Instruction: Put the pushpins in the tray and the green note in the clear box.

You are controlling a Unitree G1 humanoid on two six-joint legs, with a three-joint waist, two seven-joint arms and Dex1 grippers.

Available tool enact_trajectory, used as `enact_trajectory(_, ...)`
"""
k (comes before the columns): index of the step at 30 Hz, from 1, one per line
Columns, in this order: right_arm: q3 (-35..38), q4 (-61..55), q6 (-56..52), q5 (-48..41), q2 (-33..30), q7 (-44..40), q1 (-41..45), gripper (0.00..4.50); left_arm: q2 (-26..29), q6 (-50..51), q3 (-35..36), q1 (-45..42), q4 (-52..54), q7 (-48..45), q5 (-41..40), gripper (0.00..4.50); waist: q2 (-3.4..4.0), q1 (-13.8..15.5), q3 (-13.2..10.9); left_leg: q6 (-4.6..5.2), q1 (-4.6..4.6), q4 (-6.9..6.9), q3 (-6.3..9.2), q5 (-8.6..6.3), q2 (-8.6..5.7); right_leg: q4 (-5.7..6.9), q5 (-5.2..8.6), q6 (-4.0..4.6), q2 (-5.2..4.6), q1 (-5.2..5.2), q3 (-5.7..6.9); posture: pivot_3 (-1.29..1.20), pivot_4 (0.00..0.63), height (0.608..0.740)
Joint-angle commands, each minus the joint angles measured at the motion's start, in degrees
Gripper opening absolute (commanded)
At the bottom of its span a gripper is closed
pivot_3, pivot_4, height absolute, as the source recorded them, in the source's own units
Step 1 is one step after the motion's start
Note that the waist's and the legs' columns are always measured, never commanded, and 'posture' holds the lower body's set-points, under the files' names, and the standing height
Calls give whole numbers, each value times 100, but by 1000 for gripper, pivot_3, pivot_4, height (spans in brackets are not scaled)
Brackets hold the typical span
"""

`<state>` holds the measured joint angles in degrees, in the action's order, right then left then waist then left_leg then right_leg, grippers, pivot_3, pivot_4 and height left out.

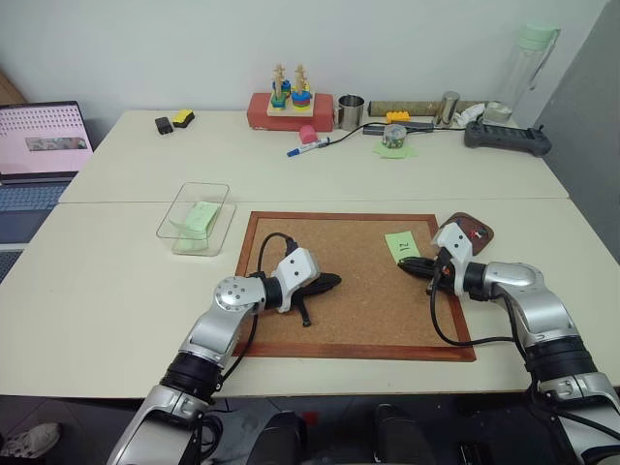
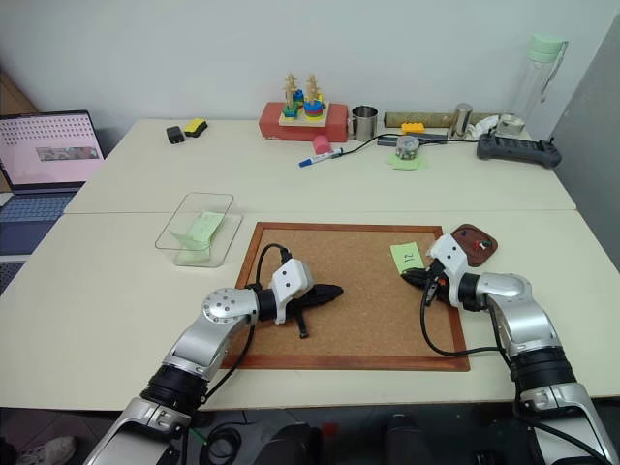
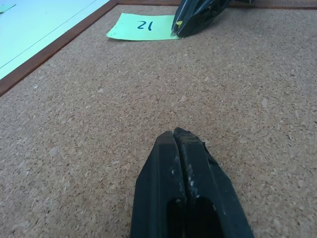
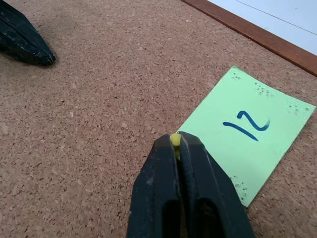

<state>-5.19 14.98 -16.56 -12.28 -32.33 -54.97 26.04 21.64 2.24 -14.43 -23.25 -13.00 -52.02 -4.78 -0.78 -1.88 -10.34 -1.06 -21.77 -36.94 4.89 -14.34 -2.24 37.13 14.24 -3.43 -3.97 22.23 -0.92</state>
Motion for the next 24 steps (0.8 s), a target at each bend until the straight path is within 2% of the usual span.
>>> enact_trajectory(1,182,-444,-114,-232,0,-84,180,76,105,231,35,198,15,-25,-12,0,0,-1,0,0,0,0,0,0,0,0,0,0,0,0,0,0,150,740)
enact_trajectory(7,195,-1182,-120,-277,-251,-279,254,76,33,629,255,141,246,165,-198,0,0,-5,-1,0,-5,4,0,-1,0,0,0,0,0,7,0,0,150,740)
enact_trajectory(12,72,-1524,88,-148,-415,-376,290,0,-77,1326,644,54,631,268,-762,865,-8,18,-5,0,-6,-1,11,0,1,-1,1,-2,0,1,7,0,150,740)
enact_trajectory(18,-154,-1740,742,246,-590,-445,229,0,-676,3145,1627,-231,1169,859,-2302,1940,-18,21,-12,0,-17,-2,15,0,-2,-4,0,-3,-3,7,8,0,150,740)
enact_trajectory(24,-360,-1802,1498,664,-631,-400,184,0,-1314,4372,2154,-444,1426,1510,-3416,3075,-25,20,-16,-3,-19,0,20,0,-4,-5,0,-3,-4,6,11,0,150,740)
